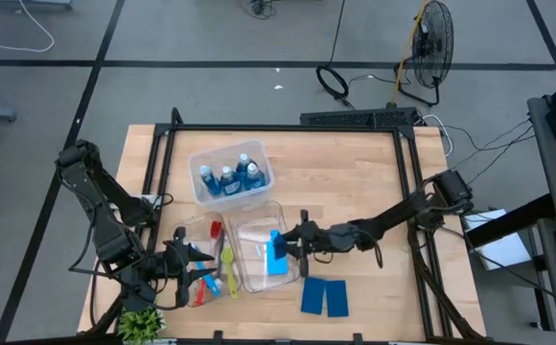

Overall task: Pick & Place Kitchen Sink Supplies
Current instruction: Put the blue sponge wipe into the right transparent bin

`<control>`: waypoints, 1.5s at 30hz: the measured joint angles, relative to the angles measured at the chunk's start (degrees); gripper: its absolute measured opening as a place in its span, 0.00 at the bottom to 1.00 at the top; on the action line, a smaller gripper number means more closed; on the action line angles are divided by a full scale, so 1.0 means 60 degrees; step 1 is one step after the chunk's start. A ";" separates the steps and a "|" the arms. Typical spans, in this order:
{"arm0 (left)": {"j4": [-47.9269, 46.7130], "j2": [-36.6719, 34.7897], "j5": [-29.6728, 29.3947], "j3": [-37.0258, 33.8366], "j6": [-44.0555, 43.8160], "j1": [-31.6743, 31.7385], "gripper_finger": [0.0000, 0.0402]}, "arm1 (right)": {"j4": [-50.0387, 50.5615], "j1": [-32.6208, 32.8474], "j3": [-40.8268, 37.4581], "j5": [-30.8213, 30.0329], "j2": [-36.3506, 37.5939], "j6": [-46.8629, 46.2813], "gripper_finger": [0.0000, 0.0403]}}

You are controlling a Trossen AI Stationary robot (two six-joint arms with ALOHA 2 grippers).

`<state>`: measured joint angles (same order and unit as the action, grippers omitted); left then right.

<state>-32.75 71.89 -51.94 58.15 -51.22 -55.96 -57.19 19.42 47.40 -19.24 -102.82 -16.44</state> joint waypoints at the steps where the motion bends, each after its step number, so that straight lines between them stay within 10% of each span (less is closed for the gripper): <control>1: 0.0000 0.0000 0.0000 0.0000 0.0000 0.0002 0.33 | -0.0003 0.0002 0.0000 0.0006 -0.0034 -0.0046 0.19; 33: 0.0000 -0.0002 0.0045 0.0000 0.0000 0.0004 0.33 | -0.0804 0.0259 0.1301 0.2716 -0.1086 -0.0322 0.77; 40: 0.0004 -0.0002 0.0117 0.0000 0.0000 0.0004 0.33 | 0.0760 0.0320 0.1695 -0.1229 -0.1039 0.0954 0.79; 45: 0.0000 -0.0002 0.0122 0.0000 0.0000 0.0004 0.33 | 0.0941 0.0294 0.1708 -0.1185 -0.1020 0.0964 0.77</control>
<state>-32.75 71.88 -51.21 58.15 -51.22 -55.94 -51.54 21.18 57.65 -26.35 -108.95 -10.65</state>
